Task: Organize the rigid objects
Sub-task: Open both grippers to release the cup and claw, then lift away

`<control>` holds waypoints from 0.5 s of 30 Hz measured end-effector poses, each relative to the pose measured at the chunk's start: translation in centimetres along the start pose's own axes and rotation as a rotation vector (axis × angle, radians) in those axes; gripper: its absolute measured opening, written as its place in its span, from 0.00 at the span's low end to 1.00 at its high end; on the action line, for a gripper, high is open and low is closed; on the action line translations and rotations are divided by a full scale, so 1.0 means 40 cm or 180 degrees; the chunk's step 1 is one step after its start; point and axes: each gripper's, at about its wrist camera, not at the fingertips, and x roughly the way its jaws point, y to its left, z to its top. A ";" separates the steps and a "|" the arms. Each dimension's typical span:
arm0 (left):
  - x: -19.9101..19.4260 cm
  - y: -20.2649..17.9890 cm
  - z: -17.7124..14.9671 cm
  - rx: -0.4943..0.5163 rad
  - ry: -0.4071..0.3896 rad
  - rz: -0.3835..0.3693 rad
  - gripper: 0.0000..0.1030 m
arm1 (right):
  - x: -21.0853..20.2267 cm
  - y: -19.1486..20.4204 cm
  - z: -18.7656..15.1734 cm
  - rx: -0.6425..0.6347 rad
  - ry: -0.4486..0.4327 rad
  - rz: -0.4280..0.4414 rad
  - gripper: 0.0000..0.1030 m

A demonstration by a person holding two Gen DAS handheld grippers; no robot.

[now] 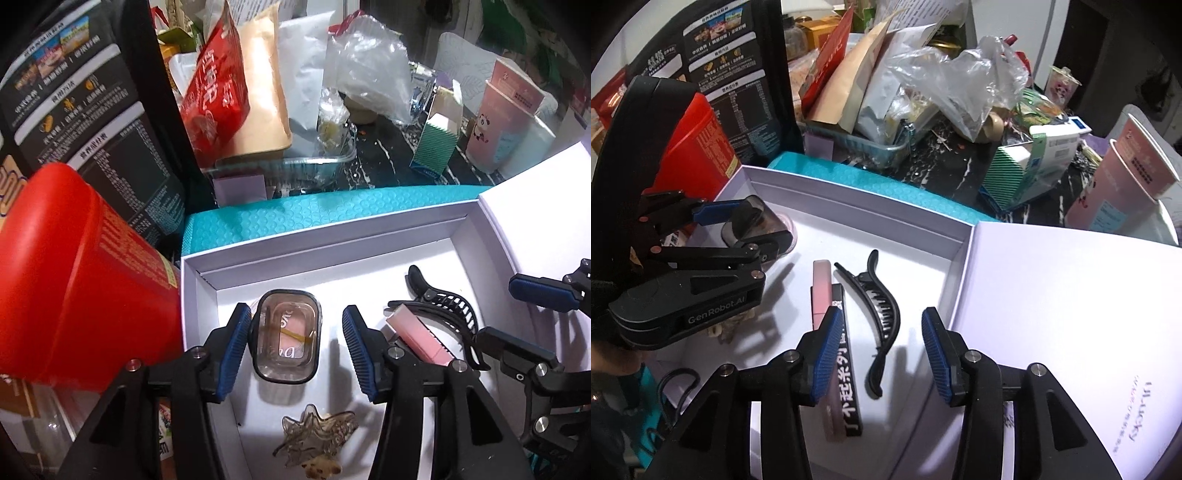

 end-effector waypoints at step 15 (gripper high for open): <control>-0.140 -0.031 0.004 0.0073 -0.0303 -0.0005 0.50 | -0.135 -0.001 -0.015 0.0052 -0.0396 -0.0131 0.43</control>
